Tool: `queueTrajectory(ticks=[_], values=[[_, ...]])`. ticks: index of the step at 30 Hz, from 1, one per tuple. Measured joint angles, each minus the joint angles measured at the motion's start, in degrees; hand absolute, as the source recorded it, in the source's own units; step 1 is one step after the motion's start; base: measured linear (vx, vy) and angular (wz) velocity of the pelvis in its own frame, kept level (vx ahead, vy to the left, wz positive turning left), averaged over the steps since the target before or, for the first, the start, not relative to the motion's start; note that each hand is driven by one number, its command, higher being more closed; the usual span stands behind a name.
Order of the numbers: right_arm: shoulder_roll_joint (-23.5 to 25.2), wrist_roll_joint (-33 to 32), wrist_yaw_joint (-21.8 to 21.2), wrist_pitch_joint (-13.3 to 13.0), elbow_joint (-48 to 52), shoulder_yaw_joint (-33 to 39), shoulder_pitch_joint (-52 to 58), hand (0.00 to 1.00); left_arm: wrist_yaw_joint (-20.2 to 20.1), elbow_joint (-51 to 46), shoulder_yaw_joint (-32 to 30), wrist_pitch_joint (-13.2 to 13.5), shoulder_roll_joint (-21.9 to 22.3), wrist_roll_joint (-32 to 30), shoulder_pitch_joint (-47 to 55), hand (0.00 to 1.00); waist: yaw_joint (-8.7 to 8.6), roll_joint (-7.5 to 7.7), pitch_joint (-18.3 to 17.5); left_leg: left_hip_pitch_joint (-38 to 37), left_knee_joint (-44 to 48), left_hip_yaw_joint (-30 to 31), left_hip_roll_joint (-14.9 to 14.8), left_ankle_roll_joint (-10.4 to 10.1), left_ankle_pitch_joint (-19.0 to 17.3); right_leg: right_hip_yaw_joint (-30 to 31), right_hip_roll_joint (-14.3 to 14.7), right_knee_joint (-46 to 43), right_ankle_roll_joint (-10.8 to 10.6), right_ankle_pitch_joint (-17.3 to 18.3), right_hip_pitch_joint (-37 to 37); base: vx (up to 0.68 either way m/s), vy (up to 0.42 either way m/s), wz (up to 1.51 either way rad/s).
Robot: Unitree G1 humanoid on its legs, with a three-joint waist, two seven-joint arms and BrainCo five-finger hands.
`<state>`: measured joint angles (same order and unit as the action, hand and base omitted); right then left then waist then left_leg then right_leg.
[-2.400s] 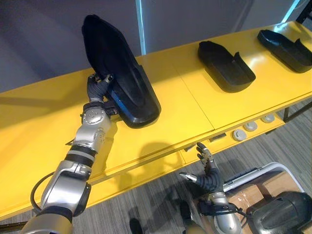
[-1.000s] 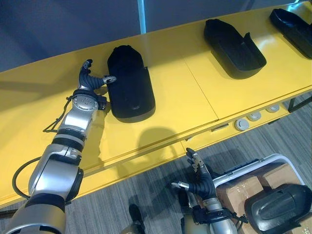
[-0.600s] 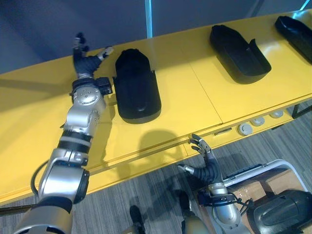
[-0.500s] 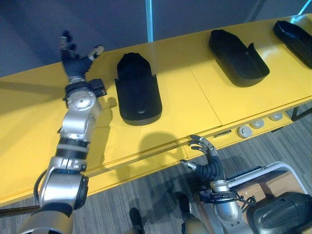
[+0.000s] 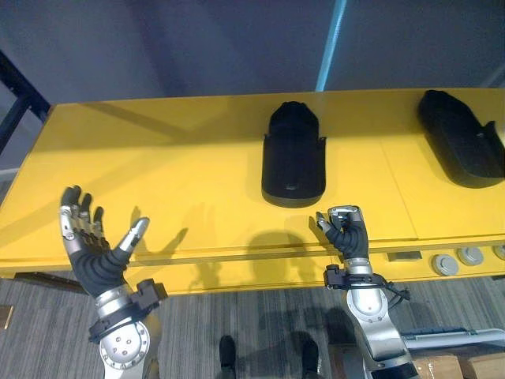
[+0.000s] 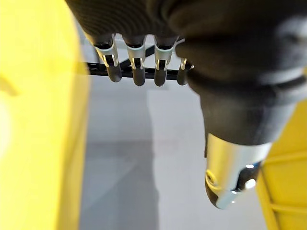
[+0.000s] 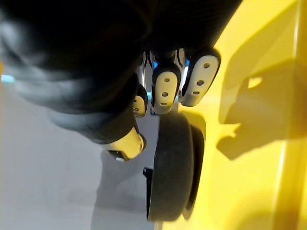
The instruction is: Walk over and take plastic housings, then place them on the shelf
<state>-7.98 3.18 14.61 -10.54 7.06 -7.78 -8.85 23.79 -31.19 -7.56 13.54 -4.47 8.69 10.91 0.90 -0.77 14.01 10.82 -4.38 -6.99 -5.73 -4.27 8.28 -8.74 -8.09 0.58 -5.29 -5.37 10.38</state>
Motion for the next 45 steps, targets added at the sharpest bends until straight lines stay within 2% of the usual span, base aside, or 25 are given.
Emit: queueTrajectory(ticks=[3,8,13,23,32,33,36,38,40,42,44,45], values=[[0.8,-0.7,0.0,-0.3,-1.9,0.7,-1.2,1.00,-2.6,0.0,-0.1,1.1,0.5,3.0,2.4,0.00,0.30,-0.12,0.1,0.4,0.1,0.9,0.1,-0.1,0.1,-0.9,-0.1,0.0,0.0,0.0,-0.2,0.02,0.022,0.13],[1.5,-0.7,0.6,-0.4,-4.2,1.2,-4.0,1.00,-5.4,0.4,-0.4,1.5,1.3,7.2,2.6,0.00,0.54,-0.79,0.6,1.1,0.2,1.8,0.4,0.0,0.1,-1.6,-0.4,0.0,-0.1,0.1,0.0,0.00,0.019,0.08],[1.7,-0.9,2.1,-0.5,-6.7,1.4,-7.3,1.00,-6.2,0.8,-0.4,1.5,1.8,9.3,2.6,0.00,0.84,-1.68,1.8,1.8,0.4,2.3,0.5,0.0,0.1,-2.0,-0.5,0.0,-0.2,0.2,0.2,0.00,0.014,0.06],[2.0,-0.9,4.6,-1.5,-12.7,5.6,-16.4,1.00,-7.0,0.8,-0.5,1.5,1.9,11.0,2.5,0.00,1.45,-1.78,4.0,1.9,0.5,2.6,0.5,0.0,0.1,-2.6,-0.5,-0.2,-0.1,0.5,0.2,0.00,0.004,0.01],[2.1,-0.9,6.1,-1.4,-13.0,7.6,-17.8,1.00,-7.4,0.8,-0.4,1.5,1.9,12.5,2.3,0.00,1.32,-1.94,5.1,1.7,0.5,3.2,0.6,0.0,0.1,-2.8,-0.7,-1.3,-0.2,1.2,0.2,0.00,0.010,0.03],[2.1,-0.9,6.2,-1.3,-12.1,8.3,-17.1,0.00,-7.4,0.8,-0.4,1.5,1.9,12.4,2.2,0.00,1.38,-1.96,5.1,1.7,0.5,3.2,0.6,0.0,0.1,-2.9,-0.7,-1.3,-0.2,1.3,0.2,0.00,0.000,0.00],[2.8,-0.9,5.8,-1.1,-3.4,10.0,-9.8,0.00,-7.4,0.8,-0.4,1.4,2.0,12.4,2.1,0.00,1.39,-1.84,5.3,1.6,0.5,3.1,0.6,0.0,0.1,-2.9,-0.7,-1.2,-0.2,1.3,0.0,0.02,0.010,-0.01],[4.0,-0.8,4.4,-1.1,6.5,11.7,-0.5,0.00,-7.4,0.8,-0.5,1.4,1.9,12.2,1.9,0.00,0.08,-1.41,5.5,0.0,0.4,2.1,0.5,-0.2,-0.3,-2.2,-0.6,-1.2,-0.2,1.4,-0.9,0.07,0.030,-0.18],[3.9,-0.6,3.1,-1.2,11.8,14.0,4.3,0.00,-7.5,0.8,-0.5,1.4,1.9,11.3,1.6,0.00,-1.21,-0.59,5.5,-2.3,0.5,0.1,0.3,-0.4,-1.4,0.0,-0.4,-1.2,-0.2,1.4,-2.0,0.04,0.027,-0.58],[3.9,-0.6,1.9,-1.6,14.9,17.2,7.4,0.00,-7.7,0.8,-0.5,1.3,1.8,10.9,1.1,0.00,-2.50,0.76,4.8,-4.5,1.6,-3.3,-0.2,-0.6,-3.3,3.4,0.0,-1.4,-0.2,1.4,-2.5,0.03,0.025,-0.93],[3.6,-0.6,0.4,-1.9,16.5,20.6,10.6,0.00,-8.0,0.8,-0.5,1.1,1.7,9.6,0.3,0.00,-3.95,2.32,4.0,-5.4,7.1,-6.7,-1.4,-1.3,-7.5,7.9,0.9,-2.7,-0.2,1.7,-2.4,0.01,0.017,-1.05],[3.1,-0.6,-0.2,-1.9,17.2,21.6,12.1,0.00,-8.0,0.8,-0.5,1.0,1.8,9.1,0.0,0.00,-4.39,2.71,3.7,-5.1,11.9,-5.3,-1.8,-1.6,-10.9,10.3,1.5,-4.1,0.0,2.3,-2.3,0.01,0.022,-1.23]])
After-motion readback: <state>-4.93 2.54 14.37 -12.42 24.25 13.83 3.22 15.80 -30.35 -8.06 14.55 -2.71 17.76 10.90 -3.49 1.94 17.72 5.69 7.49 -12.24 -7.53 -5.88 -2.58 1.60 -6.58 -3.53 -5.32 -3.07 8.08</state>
